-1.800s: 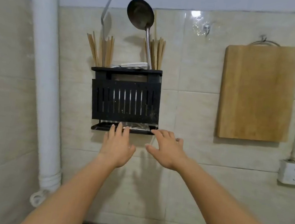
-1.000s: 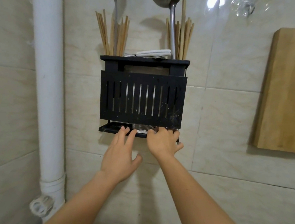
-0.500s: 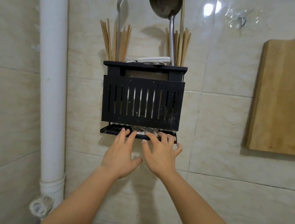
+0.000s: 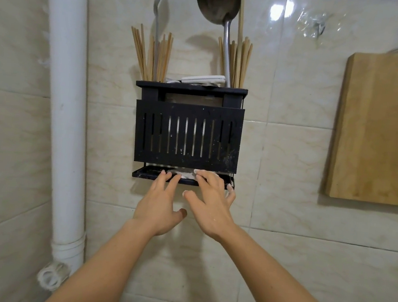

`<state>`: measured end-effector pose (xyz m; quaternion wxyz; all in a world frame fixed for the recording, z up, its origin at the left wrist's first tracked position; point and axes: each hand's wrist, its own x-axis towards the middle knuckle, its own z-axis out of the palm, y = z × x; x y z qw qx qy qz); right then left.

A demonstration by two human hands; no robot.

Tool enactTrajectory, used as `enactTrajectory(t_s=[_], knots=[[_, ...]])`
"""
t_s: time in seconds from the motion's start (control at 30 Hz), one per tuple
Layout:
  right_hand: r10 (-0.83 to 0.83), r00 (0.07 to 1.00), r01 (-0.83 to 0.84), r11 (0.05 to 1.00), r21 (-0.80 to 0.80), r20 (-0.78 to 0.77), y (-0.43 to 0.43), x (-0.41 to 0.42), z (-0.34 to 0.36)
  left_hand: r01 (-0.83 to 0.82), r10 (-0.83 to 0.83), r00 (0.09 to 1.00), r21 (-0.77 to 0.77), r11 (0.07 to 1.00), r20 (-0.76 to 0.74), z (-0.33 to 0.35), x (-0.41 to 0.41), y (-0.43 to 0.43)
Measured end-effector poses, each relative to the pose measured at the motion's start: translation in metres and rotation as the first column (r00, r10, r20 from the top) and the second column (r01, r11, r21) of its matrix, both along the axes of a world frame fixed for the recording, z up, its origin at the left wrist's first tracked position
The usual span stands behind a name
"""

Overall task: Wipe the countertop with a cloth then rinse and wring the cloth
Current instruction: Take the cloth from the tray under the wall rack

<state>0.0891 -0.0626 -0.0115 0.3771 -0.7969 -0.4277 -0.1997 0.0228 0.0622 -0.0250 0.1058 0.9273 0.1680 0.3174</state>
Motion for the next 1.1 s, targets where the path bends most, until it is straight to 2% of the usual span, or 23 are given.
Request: enactTrajectory(t_s=[0.1,0.2,0.27,0.33,0.37,0.43,0.5,0.57,0.67,0.77,0.83,0.9,1.0,1.1], knots=[[0.053,0.999,-0.052,0.997,0.053,0.001,-0.014,0.000,-0.005,0.002,0.000,0.999,-0.033,0.999,0.044,0.000,-0.001,-0.001],[0.021,0.999,-0.026,0.984,0.178,0.030,-0.022,0.009,-0.003,-0.009,0.013,0.997,-0.051,0.999,0.070,-0.001,0.000,-0.004],[-0.060,0.972,0.019,0.984,0.177,0.229,-0.021,0.020,0.002,-0.019,0.022,0.997,-0.049,0.999,0.076,-0.001,0.001,-0.006],[-0.099,0.874,0.092,0.995,0.038,0.475,-0.016,0.033,0.008,-0.026,0.029,0.997,-0.044,0.999,0.076,0.000,0.002,-0.007],[-0.094,0.831,0.146,0.988,-0.051,0.549,-0.014,0.037,0.010,-0.027,0.030,0.997,-0.043,0.999,0.072,0.000,0.002,-0.007],[-0.114,0.760,0.241,0.964,-0.115,0.640,-0.008,0.047,0.013,-0.026,0.028,0.998,-0.040,0.999,0.058,0.000,0.001,-0.005],[-0.146,0.726,0.284,0.954,-0.099,0.672,-0.006,0.054,0.013,-0.023,0.025,0.998,-0.038,0.999,0.050,0.001,0.000,-0.003],[-0.126,0.765,0.227,0.971,-0.082,0.632,-0.007,0.058,0.014,-0.021,0.023,0.999,-0.042,0.999,0.045,0.000,0.000,-0.003],[-0.033,0.879,0.028,0.999,0.018,0.475,-0.011,0.060,0.017,-0.023,0.025,0.999,-0.047,0.999,0.041,0.000,0.000,-0.004],[0.039,0.910,-0.032,0.999,-0.025,0.413,-0.016,0.053,0.020,-0.026,0.028,0.999,-0.041,0.999,0.029,0.002,-0.001,-0.005],[0.146,0.946,-0.144,0.989,-0.028,0.289,-0.022,0.043,0.022,-0.020,0.021,1.000,-0.045,0.999,0.013,0.003,-0.002,-0.005],[0.209,0.970,-0.215,0.976,0.039,0.126,-0.029,0.034,0.028,0.009,-0.009,1.000,-0.081,0.997,0.003,0.006,-0.004,-0.004],[0.156,0.988,-0.157,0.966,0.205,0.022,-0.041,0.030,0.045,0.085,-0.083,0.996,-0.194,0.977,0.022,0.016,-0.010,-0.001],[0.096,0.995,-0.096,0.966,0.239,0.011,-0.059,0.025,0.055,0.127,-0.115,0.991,-0.212,0.969,0.072,0.018,-0.025,-0.010]])
